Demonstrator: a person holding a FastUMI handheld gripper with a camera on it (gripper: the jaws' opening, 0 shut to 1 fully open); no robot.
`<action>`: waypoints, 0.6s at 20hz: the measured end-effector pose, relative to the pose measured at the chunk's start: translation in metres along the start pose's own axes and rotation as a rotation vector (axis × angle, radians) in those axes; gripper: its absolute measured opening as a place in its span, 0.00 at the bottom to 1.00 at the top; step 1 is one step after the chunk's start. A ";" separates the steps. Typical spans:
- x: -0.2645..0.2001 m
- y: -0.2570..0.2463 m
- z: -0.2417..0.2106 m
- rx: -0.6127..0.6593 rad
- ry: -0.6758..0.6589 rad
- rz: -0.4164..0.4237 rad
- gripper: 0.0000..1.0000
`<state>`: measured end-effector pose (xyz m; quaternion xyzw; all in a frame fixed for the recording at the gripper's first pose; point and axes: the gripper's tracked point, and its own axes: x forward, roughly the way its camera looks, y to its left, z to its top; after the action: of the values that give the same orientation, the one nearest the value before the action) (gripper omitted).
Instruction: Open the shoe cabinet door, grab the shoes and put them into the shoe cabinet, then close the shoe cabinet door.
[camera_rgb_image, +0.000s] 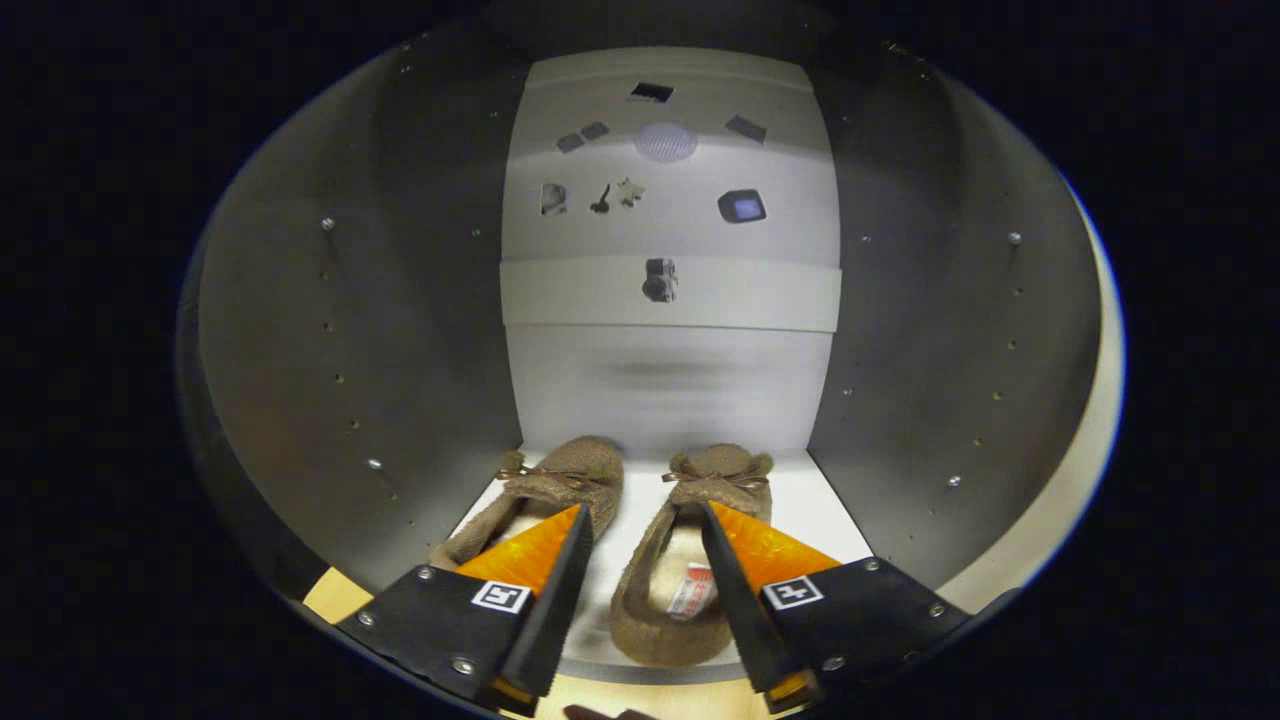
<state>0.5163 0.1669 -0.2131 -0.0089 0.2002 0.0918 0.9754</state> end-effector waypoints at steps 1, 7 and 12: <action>-0.014 0.003 0.003 0.008 -0.016 0.002 0.80; -0.091 0.023 0.007 -0.004 -0.073 -0.006 0.93; -0.161 0.039 -0.009 -0.002 -0.074 -0.044 0.93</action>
<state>0.3601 0.1763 -0.1570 -0.0111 0.1637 0.0707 0.9839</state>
